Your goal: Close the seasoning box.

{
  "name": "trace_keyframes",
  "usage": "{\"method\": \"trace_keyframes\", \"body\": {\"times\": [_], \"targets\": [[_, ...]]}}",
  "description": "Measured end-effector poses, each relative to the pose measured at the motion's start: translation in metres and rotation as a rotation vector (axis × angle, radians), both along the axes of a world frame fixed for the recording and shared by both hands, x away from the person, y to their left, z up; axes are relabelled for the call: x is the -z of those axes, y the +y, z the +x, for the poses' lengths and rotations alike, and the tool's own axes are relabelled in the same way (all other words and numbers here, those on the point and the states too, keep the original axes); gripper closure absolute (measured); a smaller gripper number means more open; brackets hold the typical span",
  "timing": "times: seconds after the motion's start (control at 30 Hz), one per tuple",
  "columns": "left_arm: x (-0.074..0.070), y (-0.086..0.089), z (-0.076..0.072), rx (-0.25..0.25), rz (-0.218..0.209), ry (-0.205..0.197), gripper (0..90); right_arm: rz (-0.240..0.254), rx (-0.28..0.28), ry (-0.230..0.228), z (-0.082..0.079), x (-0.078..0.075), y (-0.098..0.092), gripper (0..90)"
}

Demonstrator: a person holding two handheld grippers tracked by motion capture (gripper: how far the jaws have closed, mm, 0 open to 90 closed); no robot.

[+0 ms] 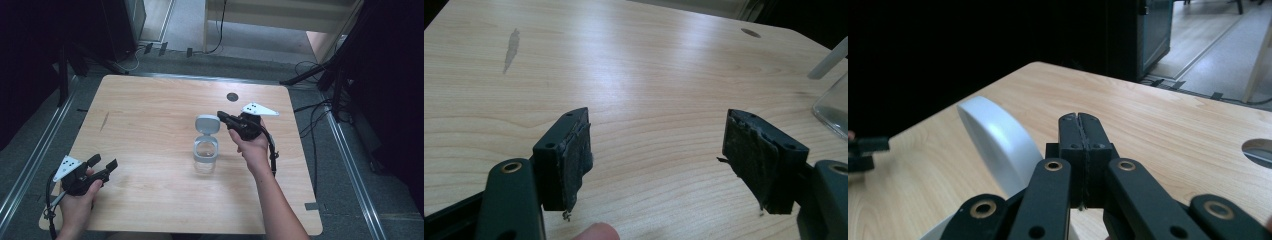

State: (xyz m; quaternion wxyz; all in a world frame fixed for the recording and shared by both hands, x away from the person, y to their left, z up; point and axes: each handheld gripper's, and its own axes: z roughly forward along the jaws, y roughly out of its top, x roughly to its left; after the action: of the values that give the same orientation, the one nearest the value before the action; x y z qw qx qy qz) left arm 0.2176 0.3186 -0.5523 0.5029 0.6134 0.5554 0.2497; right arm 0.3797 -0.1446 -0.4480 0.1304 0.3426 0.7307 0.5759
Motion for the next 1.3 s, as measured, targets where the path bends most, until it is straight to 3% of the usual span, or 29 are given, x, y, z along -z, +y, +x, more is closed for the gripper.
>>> {"method": "trace_keyframes", "body": {"times": [0.1, 0.2, 0.33, 0.4, 0.57, 0.7, 0.97, 1.3], "targets": [[0.000, 0.002, 0.001, -0.006, -0.016, 0.004, 29.0, -0.029, -0.037, -0.015, -0.010, -0.003, -0.001, 90.0], [0.000, 0.003, 0.002, -0.010, -0.023, 0.003, 29.5, -0.013, -0.062, -0.014, -0.024, -0.002, -0.006, 90.0], [0.000, 0.002, 0.002, -0.008, -0.015, 0.003, 29.3, -0.024, -0.043, -0.029, -0.038, 0.001, -0.016, 89.6], [0.000, 0.002, 0.002, -0.008, -0.016, 0.003, 29.2, -0.029, -0.006, -0.038, -0.045, 0.003, -0.024, 80.3], [0.000, 0.003, 0.002, -0.011, -0.018, 0.005, 29.0, -0.020, 0.129, -0.021, -0.056, 0.014, -0.045, 30.2], [0.000, 0.002, 0.002, -0.012, -0.011, 0.004, 29.0, -0.003, 0.200, -0.012, -0.064, 0.024, -0.066, 14.6], [0.000, 0.002, 0.002, -0.013, -0.011, 0.006, 28.9, -0.014, 0.307, 0.033, -0.083, 0.047, -0.110, 13.7], [0.000, 0.003, 0.002, -0.014, -0.019, 0.009, 29.0, -0.039, 0.398, 0.085, -0.107, 0.070, -0.158, 14.2]]}}
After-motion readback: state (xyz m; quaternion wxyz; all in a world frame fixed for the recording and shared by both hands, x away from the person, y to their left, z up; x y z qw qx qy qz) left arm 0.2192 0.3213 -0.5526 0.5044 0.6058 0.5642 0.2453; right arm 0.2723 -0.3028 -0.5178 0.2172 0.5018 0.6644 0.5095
